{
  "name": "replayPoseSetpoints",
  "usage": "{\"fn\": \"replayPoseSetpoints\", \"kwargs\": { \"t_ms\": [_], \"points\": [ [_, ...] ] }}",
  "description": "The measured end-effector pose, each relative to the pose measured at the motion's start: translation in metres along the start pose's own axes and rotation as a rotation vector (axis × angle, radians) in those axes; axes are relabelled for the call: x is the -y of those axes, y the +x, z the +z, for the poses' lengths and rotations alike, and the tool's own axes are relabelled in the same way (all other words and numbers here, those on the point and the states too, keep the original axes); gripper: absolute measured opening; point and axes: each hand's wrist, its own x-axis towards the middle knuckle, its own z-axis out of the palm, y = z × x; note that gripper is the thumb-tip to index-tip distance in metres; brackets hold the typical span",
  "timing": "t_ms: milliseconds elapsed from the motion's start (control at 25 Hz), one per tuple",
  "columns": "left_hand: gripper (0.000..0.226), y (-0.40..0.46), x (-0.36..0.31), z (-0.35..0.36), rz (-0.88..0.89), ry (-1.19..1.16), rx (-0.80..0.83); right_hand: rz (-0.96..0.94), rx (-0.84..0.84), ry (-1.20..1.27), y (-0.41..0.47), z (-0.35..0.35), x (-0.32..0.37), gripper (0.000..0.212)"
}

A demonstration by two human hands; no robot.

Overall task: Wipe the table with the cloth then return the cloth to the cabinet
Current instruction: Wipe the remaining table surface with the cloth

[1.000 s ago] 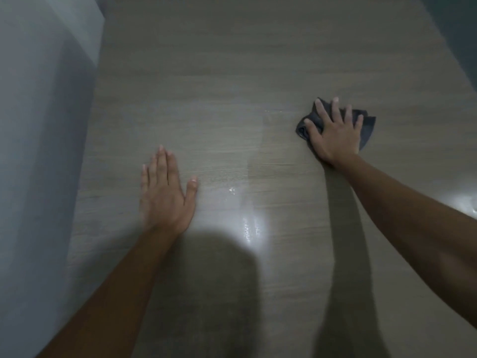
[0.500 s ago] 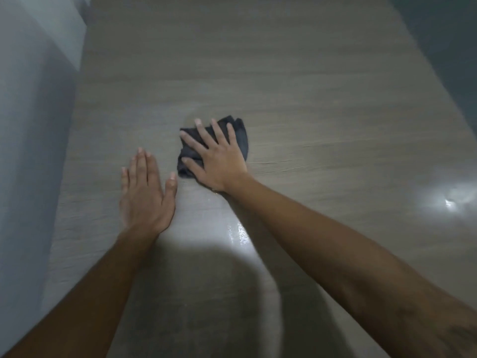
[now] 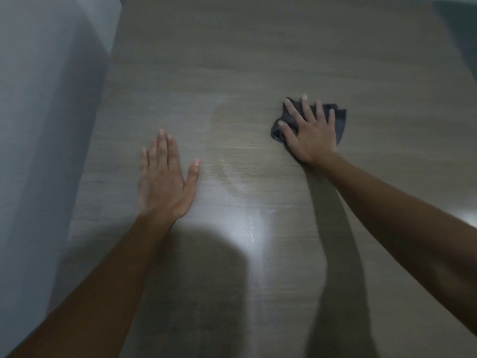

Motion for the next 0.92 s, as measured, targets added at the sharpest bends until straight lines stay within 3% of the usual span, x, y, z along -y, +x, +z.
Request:
{"fn": "replayPoseSetpoints", "kwargs": {
  "t_ms": [240,400,720,920],
  "points": [
    [0.086,0.0,0.005,0.008,0.006,-0.064,-0.025,-0.081,0.012,0.018,0.024,0.009,0.103,0.064],
    [0.087,-0.025,0.02,0.0,0.069,-0.222,-0.041,-0.277,0.019,0.017,-0.059,0.021,0.132,0.062],
    [0.086,-0.145,0.076,-0.017,0.035,0.039,0.1,-0.43,0.058,0.044,-0.324,0.03,0.143,0.065],
    [0.082,-0.153,0.08,-0.021,0.023,0.038,0.102,-0.392,0.035,0.062,-0.342,0.032,0.144,0.065]
  ]
}}
